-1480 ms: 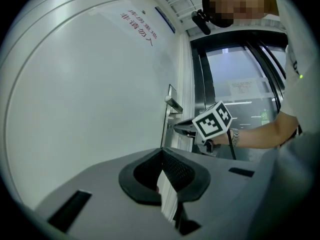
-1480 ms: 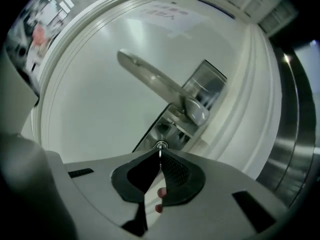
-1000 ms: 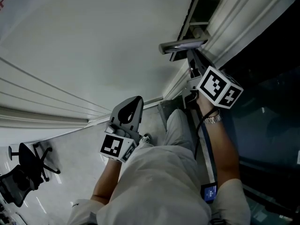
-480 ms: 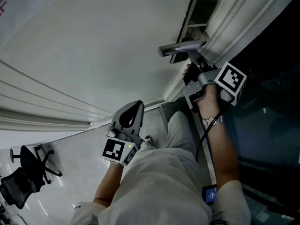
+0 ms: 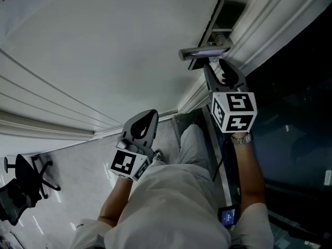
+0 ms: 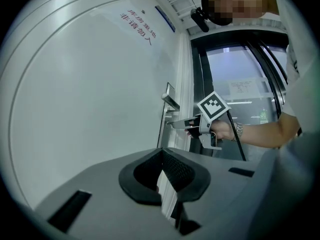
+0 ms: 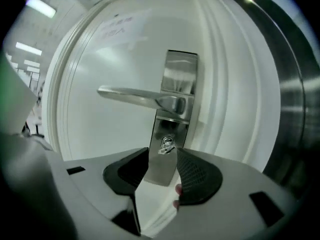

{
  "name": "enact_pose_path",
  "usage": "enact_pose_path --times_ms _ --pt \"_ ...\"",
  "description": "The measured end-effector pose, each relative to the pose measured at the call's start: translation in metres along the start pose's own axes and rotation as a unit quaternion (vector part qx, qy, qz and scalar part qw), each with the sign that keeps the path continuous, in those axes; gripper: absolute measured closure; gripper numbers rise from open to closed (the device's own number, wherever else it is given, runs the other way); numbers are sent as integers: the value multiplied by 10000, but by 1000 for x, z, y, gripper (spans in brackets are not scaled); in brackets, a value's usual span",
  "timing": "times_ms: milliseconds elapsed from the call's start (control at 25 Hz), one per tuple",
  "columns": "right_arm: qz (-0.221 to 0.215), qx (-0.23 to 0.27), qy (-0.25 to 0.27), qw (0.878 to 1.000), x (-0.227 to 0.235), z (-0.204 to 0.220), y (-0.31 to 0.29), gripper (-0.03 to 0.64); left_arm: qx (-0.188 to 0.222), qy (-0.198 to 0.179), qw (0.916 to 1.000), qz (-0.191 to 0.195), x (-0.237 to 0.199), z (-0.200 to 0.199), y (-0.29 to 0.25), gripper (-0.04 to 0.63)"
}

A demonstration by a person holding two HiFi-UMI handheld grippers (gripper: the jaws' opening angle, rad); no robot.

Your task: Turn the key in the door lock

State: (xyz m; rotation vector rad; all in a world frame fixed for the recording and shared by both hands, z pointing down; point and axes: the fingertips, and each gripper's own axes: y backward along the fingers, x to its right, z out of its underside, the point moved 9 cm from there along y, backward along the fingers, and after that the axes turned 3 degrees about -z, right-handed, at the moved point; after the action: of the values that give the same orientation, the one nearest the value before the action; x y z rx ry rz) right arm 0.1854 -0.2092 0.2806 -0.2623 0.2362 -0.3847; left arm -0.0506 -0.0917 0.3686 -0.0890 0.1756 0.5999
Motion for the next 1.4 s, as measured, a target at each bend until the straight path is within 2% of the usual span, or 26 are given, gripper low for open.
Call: enact_pose_path --times_ms 80,120,160,240,280,320,440,560,640,760,880,1040,1200,1400 --pt "351 -82 944 9949 -6 -3 1 462 -40 7 10000 29 2 0 0 592" --pt "577 -104 1502 9869 -9 -4 1 462 4 19 10000 31 2 0 0 592" --pt "857 -127 2190 9719 -14 -4 0 462 63 29 10000 24 3 -1 0 592" --pt "1336 -175 3592 9235 -23 1 -3 462 11 23 10000 2 3 -1 3 592" --pt "1448 -202 4073 9015 -27 4 -4 462 -63 13 10000 -10 3 0 5 592" --pt "1486 -241 4368 8868 -29 6 -5 462 -94 11 10000 -22 4 1 7 592" --pt "1503 -389 4821 8622 -29 9 -10 463 61 30 10000 -57 5 1 8 591" --pt "1526 -438 5193 8397 -28 6 -18 463 -23 22 10000 -80 5 2 10 592" --pt "1497 -441 5325 8319 -29 6 -20 468 62 19 9999 -94 6 2 11 592" --pt "1522 -389 5468 8224 -31 12 -21 521 61 19 9999 -100 7 2 15 592" --pt "1571 -382 5515 8183 -32 14 -23 532 -25 25 9999 -98 7 3 16 592" --pt "1632 -285 5401 8251 -31 15 -26 535 -52 33 9999 -91 8 4 15 592" --pt "1527 -178 4876 8594 -30 11 -24 541 108 -3 9999 -109 12 1 16 592" --pt "1387 -75 4241 8949 -26 8 -22 543 126 33 9996 -237 11 1 24 592"
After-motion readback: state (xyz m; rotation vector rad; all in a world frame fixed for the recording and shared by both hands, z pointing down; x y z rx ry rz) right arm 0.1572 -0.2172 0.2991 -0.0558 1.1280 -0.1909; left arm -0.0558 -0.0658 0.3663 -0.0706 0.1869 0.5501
